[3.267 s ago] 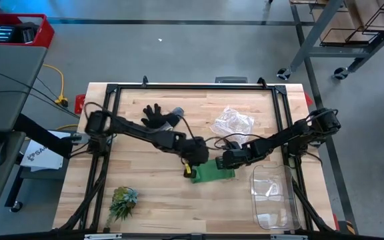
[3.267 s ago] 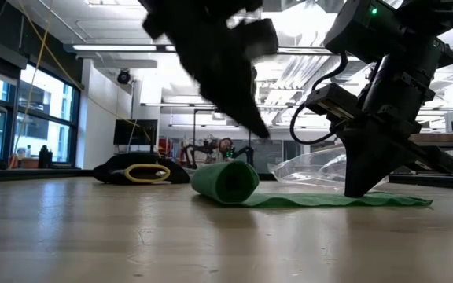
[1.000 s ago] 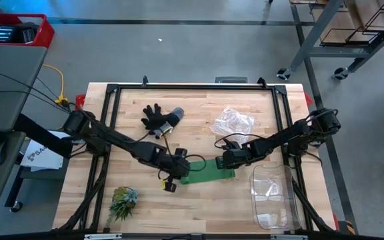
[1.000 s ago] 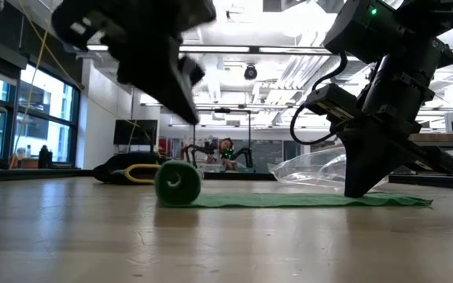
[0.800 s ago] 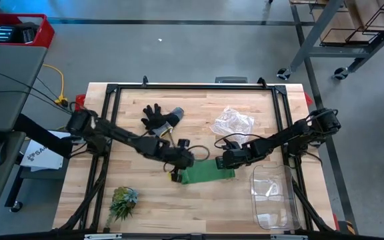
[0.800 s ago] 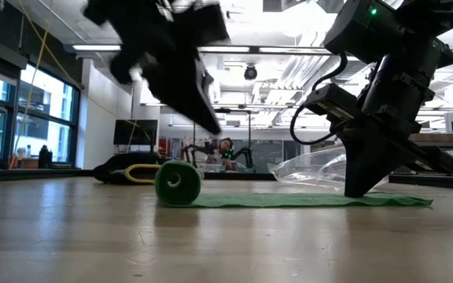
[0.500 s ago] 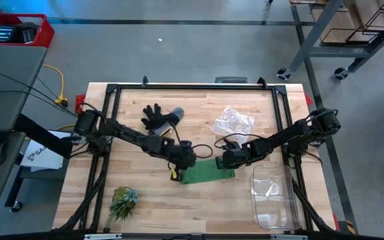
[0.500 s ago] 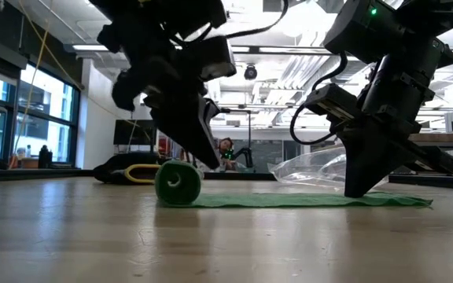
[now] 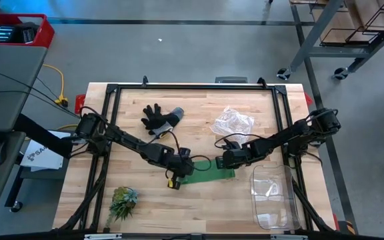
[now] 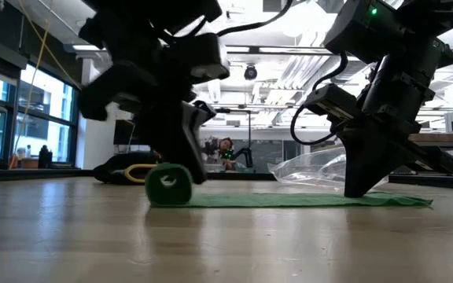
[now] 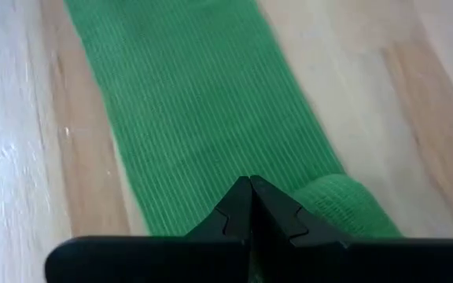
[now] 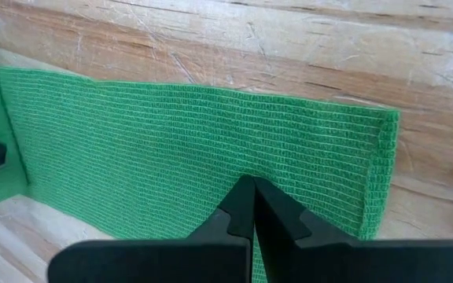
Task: Roll bandage
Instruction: Roll the green bandage
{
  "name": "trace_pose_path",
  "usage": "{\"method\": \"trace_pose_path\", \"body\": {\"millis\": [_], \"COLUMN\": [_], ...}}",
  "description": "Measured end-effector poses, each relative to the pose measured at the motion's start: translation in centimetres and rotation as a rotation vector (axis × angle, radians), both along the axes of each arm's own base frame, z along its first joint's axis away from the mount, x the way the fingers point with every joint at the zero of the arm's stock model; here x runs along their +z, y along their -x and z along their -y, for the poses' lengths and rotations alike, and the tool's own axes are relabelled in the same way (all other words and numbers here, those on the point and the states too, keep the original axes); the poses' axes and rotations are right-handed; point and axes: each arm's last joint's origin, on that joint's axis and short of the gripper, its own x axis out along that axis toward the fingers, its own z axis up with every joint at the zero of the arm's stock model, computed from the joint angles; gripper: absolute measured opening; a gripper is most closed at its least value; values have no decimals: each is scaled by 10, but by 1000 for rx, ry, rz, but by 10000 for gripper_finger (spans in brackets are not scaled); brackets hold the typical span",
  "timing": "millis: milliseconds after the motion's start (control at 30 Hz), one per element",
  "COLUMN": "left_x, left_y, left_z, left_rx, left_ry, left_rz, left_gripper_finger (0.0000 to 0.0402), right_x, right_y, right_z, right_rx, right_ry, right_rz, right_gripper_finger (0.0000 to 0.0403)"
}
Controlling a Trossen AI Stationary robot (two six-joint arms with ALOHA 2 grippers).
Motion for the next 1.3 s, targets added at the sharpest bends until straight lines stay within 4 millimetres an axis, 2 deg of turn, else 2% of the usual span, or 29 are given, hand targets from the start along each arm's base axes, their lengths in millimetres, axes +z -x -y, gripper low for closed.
{"method": "trace_pose_path", "body": {"millis": [233,567,833,967,1200,1300], "left_x": [2,26,28,40,74,87], "left_y": [15,38,55,65,78,75], "left_z": [20,34,28,24,13,7], "left_rx": [-61,-72,-16,-9,61,100], "left_ry": [-5,14,-26,-37,-56,-28], "left_rz": [-80,-128,-262,-302,-199,-97], "left_gripper_finger": [0,0,0,0,0,0], "right_x": [0,0,0,0,0,0], "right_y": [0,0,0,1,1,2], "right_z": [0,0,0,0,-3,-5], "right_rx": [-1,-10,-10,-10,-49,-80], "right_ry": [2,6,5,5,-20,-10], "right_rz": [0,-5,-5,-6,-12,-6], "right_gripper_finger": [0,0,0,0,0,0]}}
